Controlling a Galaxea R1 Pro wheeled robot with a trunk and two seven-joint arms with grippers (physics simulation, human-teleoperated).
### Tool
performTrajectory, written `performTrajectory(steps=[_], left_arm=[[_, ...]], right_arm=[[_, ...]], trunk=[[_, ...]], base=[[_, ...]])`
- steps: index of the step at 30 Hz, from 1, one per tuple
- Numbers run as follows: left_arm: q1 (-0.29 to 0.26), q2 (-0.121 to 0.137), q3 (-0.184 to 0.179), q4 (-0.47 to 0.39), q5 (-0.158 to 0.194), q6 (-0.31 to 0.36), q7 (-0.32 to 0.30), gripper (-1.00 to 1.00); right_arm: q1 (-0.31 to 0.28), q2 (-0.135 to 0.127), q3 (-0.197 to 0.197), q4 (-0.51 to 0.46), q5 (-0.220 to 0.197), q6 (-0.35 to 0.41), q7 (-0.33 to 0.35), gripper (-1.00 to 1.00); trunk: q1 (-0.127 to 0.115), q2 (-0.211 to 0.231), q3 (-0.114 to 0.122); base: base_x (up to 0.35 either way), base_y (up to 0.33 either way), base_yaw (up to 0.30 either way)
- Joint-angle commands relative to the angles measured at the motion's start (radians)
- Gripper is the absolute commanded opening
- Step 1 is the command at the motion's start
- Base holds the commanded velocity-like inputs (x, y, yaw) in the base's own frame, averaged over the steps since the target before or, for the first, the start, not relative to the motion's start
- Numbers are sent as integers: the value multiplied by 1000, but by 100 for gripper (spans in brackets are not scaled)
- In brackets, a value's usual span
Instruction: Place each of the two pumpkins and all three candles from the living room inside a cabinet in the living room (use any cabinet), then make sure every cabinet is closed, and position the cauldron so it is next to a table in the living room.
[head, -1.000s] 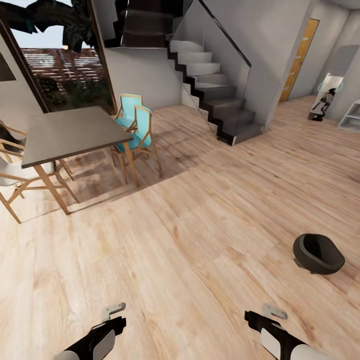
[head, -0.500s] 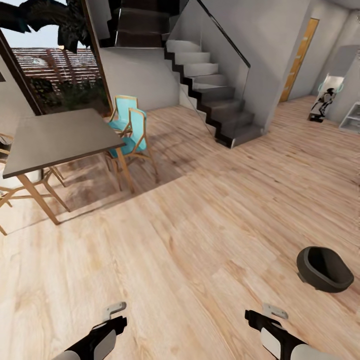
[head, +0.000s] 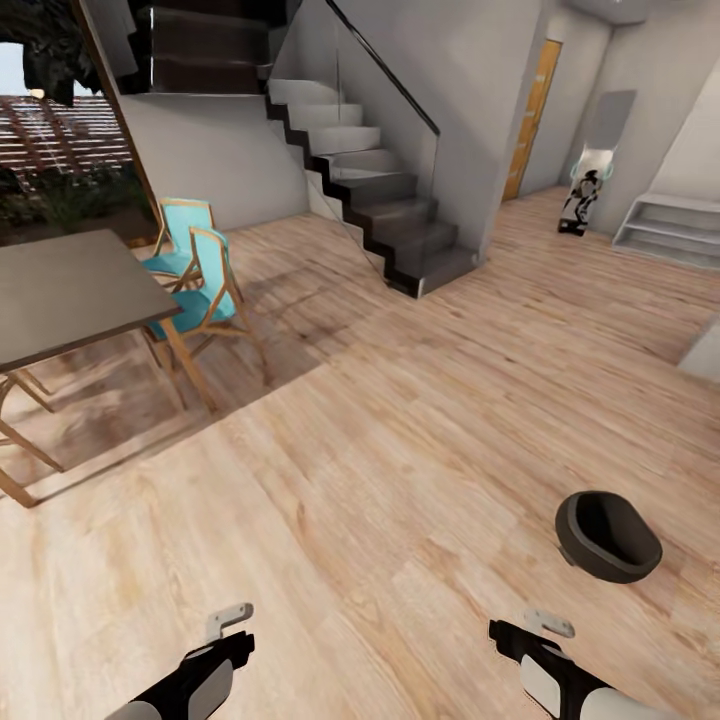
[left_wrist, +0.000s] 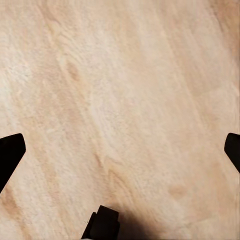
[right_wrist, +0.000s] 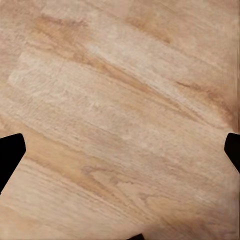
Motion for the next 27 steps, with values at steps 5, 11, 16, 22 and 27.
performTrajectory(steps=[5,11,16,22,27], left_arm=[[0,1,-9,-3,8,2,7,100],[0,1,-9,-3,8,2,7,100],[0,1,-9,-3,7,2,7,100],[0,1,-9,-3,8,2,7,100],[0,1,-9,-3,7,2,7,100]], right_arm=[[-1,0,8,-1,-9,-1,-4,100],[0,0,8,-1,-9,-1,-4,100],[0,0,7,-1,-9,-1,-4,100],[-1,0,7,-1,-9,-1,-4,100],[-1,-1,7,-1,-9,-1,-4,100]], trunk=[[1,0,-1],[1,0,-1],[1,0,-1],[1,0,-1],[1,0,-1]], base=[[317,-154,-281],[313,-168,-281],[312,-170,-281],[311,-170,-281],[312,-170,-281]])
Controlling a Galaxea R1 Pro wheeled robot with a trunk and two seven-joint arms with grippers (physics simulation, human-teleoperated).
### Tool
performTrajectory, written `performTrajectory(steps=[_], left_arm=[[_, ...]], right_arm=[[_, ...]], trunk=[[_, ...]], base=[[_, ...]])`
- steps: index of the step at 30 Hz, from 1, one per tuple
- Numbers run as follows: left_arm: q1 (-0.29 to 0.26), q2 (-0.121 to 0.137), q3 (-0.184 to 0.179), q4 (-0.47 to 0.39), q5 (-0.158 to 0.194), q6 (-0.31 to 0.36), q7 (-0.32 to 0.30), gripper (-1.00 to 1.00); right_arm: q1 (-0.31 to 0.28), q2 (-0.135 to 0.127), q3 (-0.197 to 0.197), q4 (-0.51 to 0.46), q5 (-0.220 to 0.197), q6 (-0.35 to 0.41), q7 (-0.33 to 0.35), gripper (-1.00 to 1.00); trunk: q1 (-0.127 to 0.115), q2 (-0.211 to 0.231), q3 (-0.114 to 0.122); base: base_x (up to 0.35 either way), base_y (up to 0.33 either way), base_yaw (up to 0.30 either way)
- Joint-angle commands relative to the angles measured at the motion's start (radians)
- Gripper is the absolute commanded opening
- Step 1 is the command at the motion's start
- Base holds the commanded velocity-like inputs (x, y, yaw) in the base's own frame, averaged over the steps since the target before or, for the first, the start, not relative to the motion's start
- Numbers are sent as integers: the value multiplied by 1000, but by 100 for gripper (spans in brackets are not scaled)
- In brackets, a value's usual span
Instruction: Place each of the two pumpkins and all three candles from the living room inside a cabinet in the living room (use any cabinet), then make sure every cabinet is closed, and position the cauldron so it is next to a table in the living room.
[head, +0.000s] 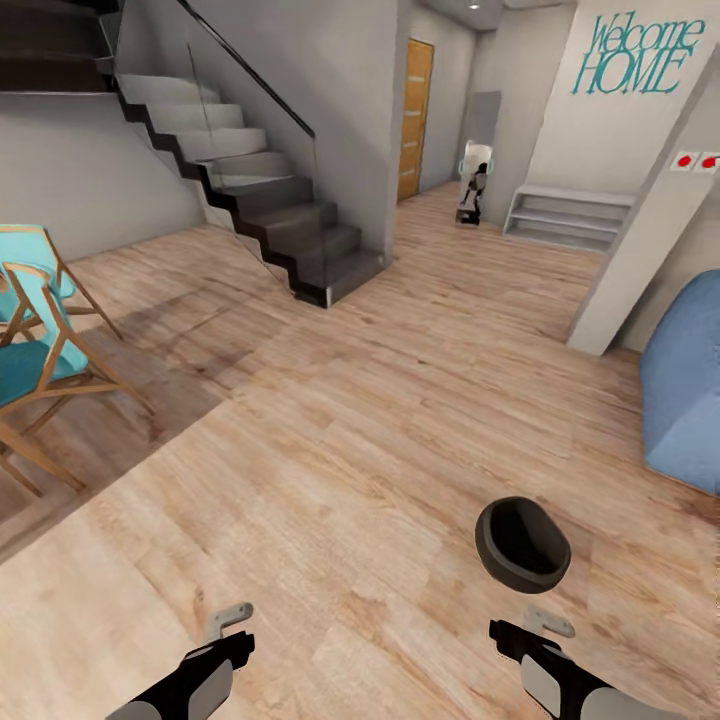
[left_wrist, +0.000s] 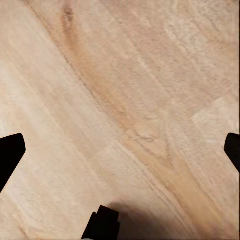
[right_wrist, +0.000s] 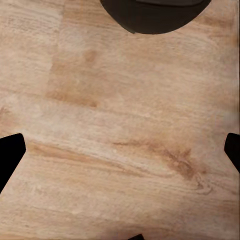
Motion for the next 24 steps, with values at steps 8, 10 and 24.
performTrajectory(steps=[8,10,24], left_arm=[[0,1,-9,-3,8,2,7,100],[0,1,-9,-3,8,2,7,100],[0,1,-9,-3,9,2,7,100]], right_arm=[[0,-1,9,-1,-10,-1,-4,100],[0,-1,9,-1,-10,-1,-4,100],[0,0,9,-1,-10,0,-4,100]], trunk=[[1,0,-1],[1,0,-1],[1,0,-1]], base=[[312,-170,-281],[312,-170,-281],[309,-173,-281]])
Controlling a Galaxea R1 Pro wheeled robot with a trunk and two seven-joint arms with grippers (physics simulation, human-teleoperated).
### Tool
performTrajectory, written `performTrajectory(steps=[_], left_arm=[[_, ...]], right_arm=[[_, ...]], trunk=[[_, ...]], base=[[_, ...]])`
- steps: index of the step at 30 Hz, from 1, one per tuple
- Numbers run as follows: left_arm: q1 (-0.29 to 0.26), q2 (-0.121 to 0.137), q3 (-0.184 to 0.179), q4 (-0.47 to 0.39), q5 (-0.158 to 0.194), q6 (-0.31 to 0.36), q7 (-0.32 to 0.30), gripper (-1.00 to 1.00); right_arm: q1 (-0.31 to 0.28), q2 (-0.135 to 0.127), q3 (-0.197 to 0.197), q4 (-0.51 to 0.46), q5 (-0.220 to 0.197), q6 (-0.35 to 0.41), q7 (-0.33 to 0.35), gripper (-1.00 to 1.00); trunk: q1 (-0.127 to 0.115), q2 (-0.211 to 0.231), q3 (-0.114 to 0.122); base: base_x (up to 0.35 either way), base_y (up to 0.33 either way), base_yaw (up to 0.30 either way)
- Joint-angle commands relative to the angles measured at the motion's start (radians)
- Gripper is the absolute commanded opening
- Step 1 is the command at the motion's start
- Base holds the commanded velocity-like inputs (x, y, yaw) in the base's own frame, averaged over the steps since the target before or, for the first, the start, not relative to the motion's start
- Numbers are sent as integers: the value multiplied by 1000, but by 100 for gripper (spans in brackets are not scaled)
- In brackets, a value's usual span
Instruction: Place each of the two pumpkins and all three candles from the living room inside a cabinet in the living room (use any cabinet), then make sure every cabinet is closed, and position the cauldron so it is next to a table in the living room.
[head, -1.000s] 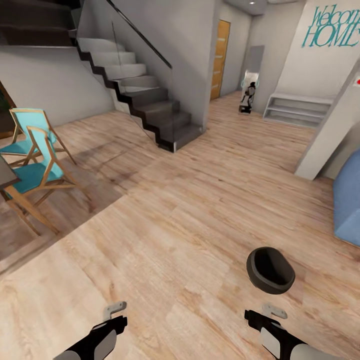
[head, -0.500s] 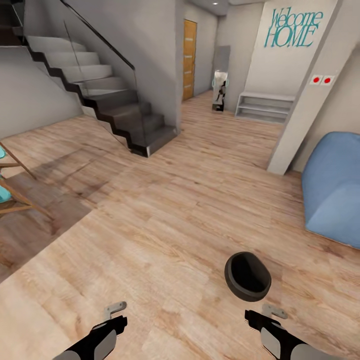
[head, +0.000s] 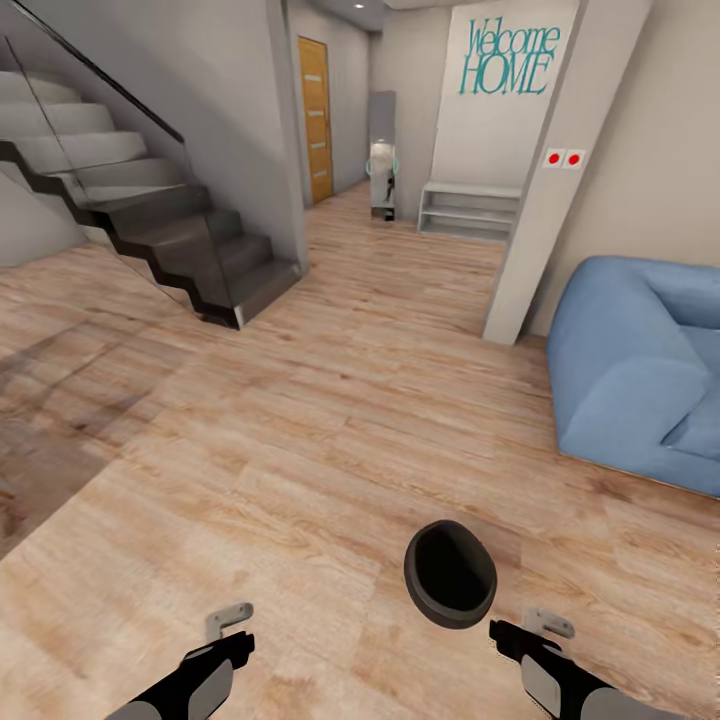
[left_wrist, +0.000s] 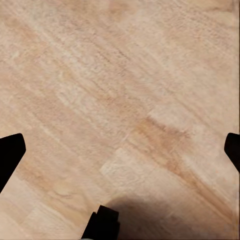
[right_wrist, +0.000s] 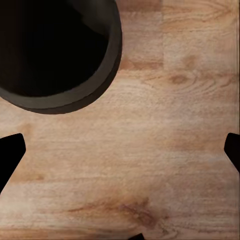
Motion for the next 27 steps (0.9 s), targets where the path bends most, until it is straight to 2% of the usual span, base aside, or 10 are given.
performTrajectory(steps=[1,17,27], left_arm=[[0,1,-9,-3,8,2,7,100],[0,2,-9,-1,8,2,7,100],[0,2,-9,-1,8,1,7,100]], right_arm=[[0,-1,9,-1,-9,-2,-4,100],[-1,0,9,-1,-9,-1,-4,100],[-1,0,9,-1,-8,-2,-4,100]], trunk=[[1,0,-1],[1,0,-1],[1,0,-5]], base=[[309,-174,-281],[309,-172,-281],[314,-100,-263]])
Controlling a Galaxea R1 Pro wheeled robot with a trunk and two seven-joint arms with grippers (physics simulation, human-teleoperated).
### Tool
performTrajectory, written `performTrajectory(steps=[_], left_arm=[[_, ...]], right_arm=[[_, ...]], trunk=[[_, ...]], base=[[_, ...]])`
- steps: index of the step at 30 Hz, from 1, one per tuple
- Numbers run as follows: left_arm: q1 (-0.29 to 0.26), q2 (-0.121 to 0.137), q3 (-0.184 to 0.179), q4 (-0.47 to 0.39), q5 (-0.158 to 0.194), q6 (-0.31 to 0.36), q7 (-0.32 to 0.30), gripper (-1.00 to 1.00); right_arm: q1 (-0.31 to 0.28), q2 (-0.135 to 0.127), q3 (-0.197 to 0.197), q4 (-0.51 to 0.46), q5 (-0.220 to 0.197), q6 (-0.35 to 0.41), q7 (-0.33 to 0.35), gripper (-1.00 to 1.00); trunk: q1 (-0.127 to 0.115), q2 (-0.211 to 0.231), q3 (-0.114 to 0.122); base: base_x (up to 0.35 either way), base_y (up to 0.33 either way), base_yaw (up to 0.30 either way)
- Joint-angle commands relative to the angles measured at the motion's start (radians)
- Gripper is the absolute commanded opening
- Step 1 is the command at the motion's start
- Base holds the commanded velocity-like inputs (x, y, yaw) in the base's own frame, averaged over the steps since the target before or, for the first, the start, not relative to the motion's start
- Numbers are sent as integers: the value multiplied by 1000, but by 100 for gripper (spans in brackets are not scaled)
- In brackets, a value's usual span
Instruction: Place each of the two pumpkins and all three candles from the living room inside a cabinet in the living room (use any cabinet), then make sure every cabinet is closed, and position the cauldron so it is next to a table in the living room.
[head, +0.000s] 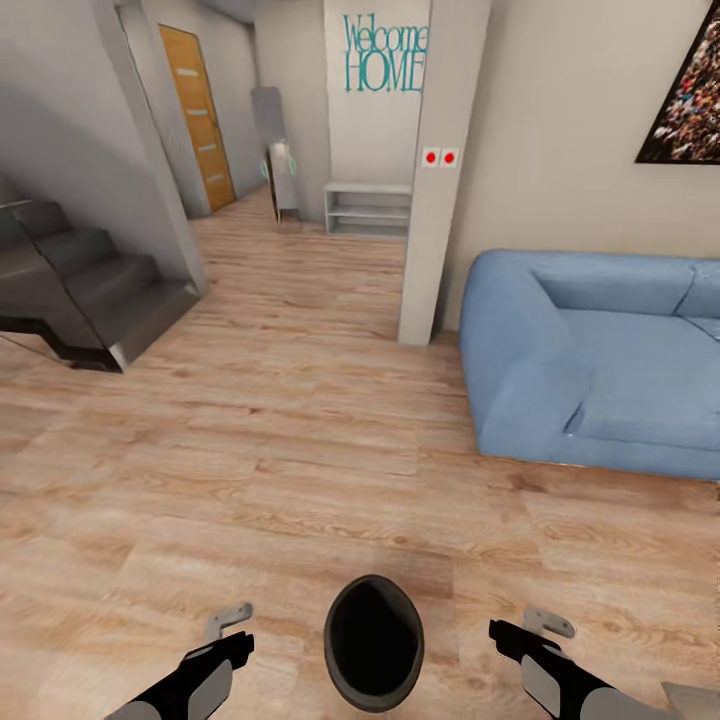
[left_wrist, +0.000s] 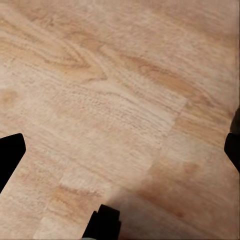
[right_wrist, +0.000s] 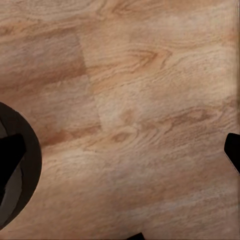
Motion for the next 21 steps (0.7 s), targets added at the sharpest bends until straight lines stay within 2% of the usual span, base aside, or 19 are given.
performTrajectory(steps=[1,8,12,16,21], left_arm=[[0,1,-9,-3,8,2,7,100],[0,2,-9,-3,8,1,7,100],[0,2,-9,-3,8,1,7,100],[0,2,-9,-3,7,1,7,100],[0,2,-9,-3,6,-1,8,100]], right_arm=[[0,0,9,-1,-9,-2,-4,100],[0,0,10,-1,-8,-2,-3,100],[0,0,10,-2,-8,-3,-3,100],[0,0,10,-3,-8,-3,-3,100],[0,0,10,-3,-7,-3,-3,100]], trunk=[[1,0,-2],[1,0,-3],[1,0,-3],[1,0,-3],[1,0,-3]], base=[[319,-77,-198],[315,-78,-47],[267,72,-3],[94,5,0],[15,-150,0]])
